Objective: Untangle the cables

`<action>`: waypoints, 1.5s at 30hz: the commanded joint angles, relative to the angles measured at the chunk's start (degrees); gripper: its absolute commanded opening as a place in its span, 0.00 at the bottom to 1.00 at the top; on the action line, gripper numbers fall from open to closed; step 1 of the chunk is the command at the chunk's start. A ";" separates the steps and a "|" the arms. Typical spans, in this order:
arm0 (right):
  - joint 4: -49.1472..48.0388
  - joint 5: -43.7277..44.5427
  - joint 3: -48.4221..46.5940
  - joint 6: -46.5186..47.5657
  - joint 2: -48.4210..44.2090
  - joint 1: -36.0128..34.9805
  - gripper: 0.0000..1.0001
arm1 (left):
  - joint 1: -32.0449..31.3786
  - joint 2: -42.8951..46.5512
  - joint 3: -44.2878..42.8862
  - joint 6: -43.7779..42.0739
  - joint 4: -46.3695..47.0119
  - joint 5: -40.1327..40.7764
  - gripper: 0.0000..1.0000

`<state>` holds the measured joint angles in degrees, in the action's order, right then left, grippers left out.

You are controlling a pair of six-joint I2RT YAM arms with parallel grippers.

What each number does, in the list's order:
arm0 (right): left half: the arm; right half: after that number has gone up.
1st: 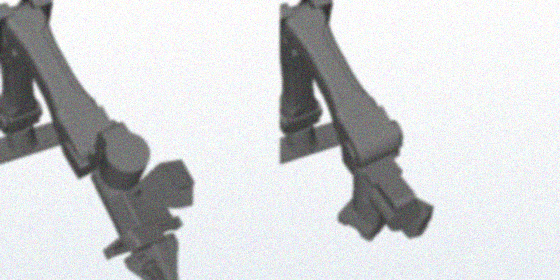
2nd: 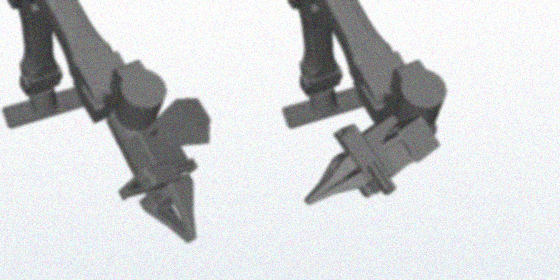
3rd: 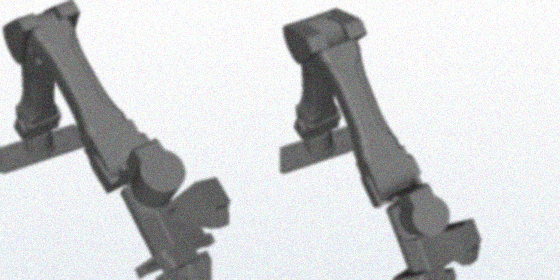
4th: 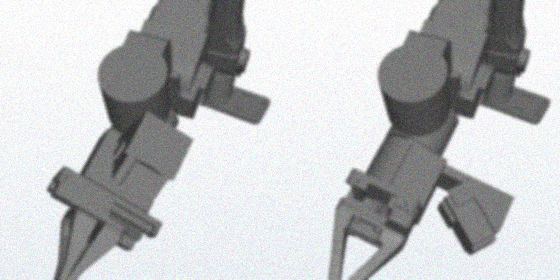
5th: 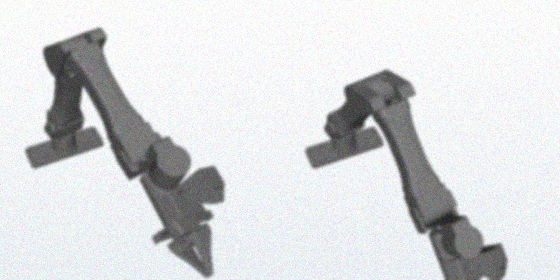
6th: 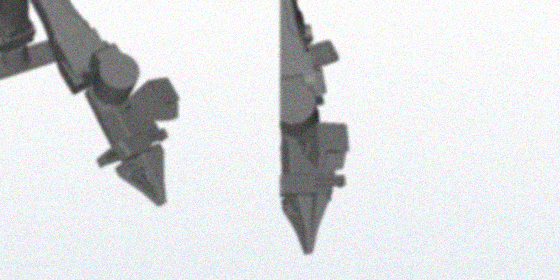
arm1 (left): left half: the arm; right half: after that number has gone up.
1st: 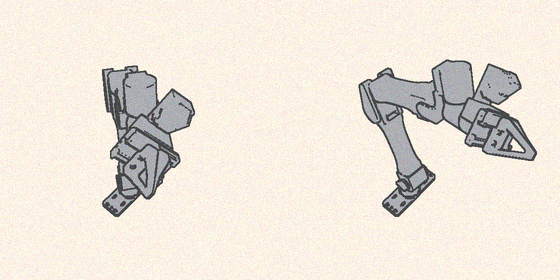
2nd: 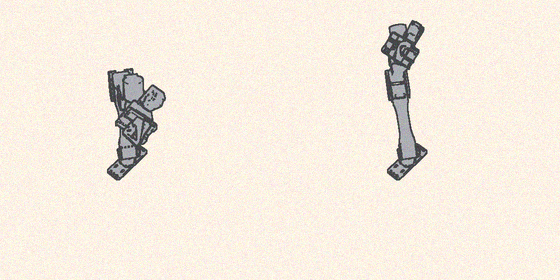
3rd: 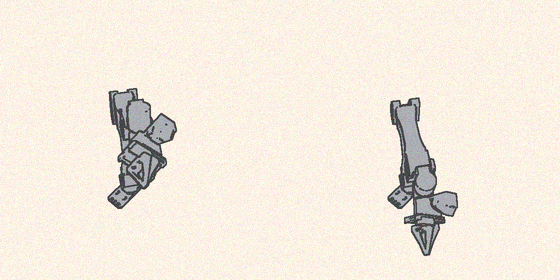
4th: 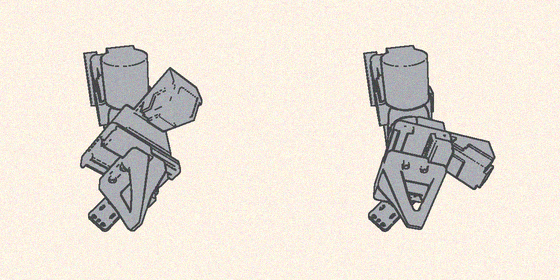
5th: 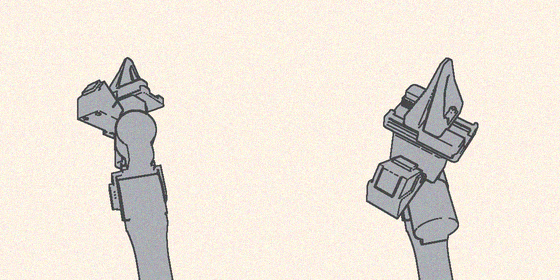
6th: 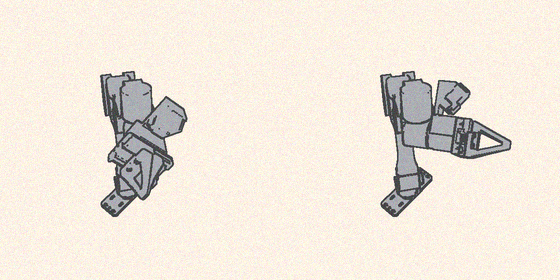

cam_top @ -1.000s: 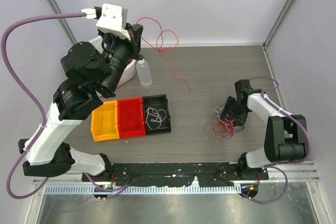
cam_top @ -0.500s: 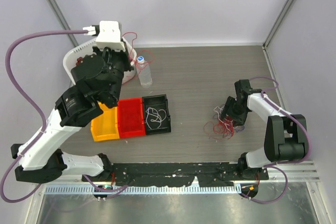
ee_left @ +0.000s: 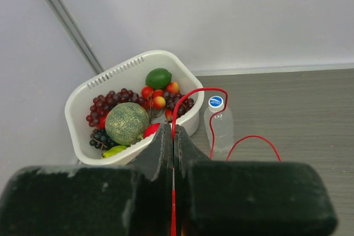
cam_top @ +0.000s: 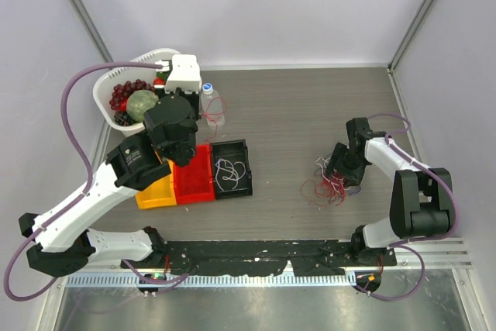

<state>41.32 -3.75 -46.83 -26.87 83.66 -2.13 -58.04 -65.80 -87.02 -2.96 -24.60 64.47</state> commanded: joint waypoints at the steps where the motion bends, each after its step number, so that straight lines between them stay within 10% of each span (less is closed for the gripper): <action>1: -1.07 -0.12 0.07 0.59 0.19 0.20 0.65 | 1.09 1.64 -0.69 1.38 3.42 3.03 0.00; 10: -0.98 0.06 -0.10 0.68 0.37 0.20 0.65 | 2.14 1.47 -0.34 2.51 1.50 5.22 0.00; 16: -1.07 -0.12 -0.02 0.68 0.37 0.20 0.65 | 4.85 0.33 -0.68 24.18 -22.27 6.65 0.00; 20: -1.07 -0.21 -0.02 0.77 0.63 0.20 0.65 | 14.78 -1.53 1.14 39.42 -36.47 -6.16 0.00; 45: -0.98 -0.65 -0.02 0.86 1.24 0.20 0.66 | 23.22 -1.69 28.04 47.17 -23.75 -27.63 0.00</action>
<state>41.19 -4.12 -46.83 -26.65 84.79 -2.13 -37.95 -65.14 -61.01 43.11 -54.50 41.17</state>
